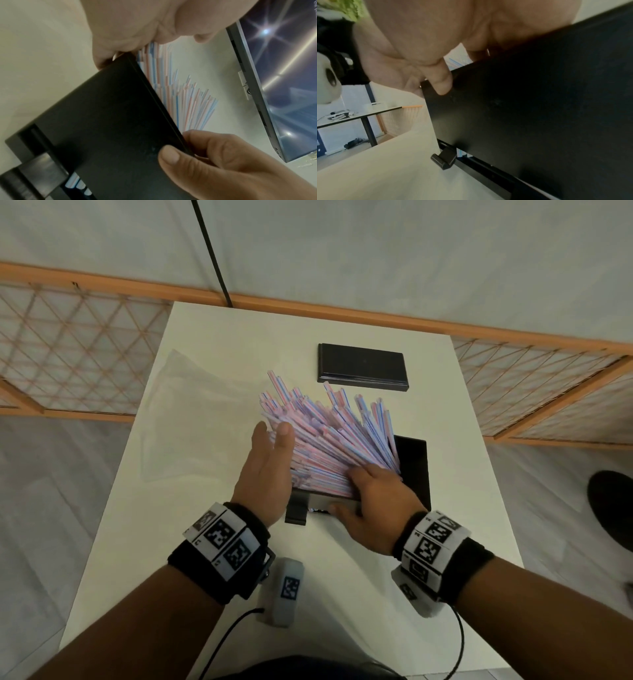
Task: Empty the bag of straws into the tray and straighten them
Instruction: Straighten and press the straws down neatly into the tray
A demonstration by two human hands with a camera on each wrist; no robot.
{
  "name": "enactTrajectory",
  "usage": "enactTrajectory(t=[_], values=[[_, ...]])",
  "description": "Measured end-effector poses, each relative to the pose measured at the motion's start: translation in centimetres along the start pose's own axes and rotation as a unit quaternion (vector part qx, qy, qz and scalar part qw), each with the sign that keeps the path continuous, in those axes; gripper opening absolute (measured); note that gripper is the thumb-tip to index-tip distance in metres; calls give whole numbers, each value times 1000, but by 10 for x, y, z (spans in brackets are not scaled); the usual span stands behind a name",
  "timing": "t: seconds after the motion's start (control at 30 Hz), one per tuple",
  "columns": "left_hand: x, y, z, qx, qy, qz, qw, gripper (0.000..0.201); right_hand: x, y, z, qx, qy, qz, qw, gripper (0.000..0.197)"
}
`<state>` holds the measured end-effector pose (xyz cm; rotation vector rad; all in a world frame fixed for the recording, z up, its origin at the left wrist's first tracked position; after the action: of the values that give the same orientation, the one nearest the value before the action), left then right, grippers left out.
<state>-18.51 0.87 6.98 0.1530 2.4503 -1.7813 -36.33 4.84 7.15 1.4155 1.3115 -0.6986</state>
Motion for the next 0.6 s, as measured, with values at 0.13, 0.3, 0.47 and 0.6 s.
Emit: enactTrajectory(t=[0.13, 0.3, 0.47, 0.6], values=[[0, -8, -4, -5, 11, 27, 1000, 119, -4, 4, 15, -20, 1, 57, 998, 47], [4, -10, -6, 5, 13, 45, 999, 108, -11, 13, 25, -16, 86, 38, 995, 49], [6, -9, -4, 26, 39, 61, 997, 111, -26, 18, 39, 19, 174, 58, 983, 43], [3, -6, -2, 36, 7, 34, 999, 105, -33, 21, 44, 39, 238, 72, 968, 69]])
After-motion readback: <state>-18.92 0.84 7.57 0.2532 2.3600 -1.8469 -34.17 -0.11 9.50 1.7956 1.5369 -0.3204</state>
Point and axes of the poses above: each hand's wrist, its own z-axis towards the middle knuckle, its own x-axis out of the palm, y = z × x, the point moved 5 cm from there along z, towards the middle knuckle, and after that the axes turned 4 degrees about -x, right-handed, at the moved point
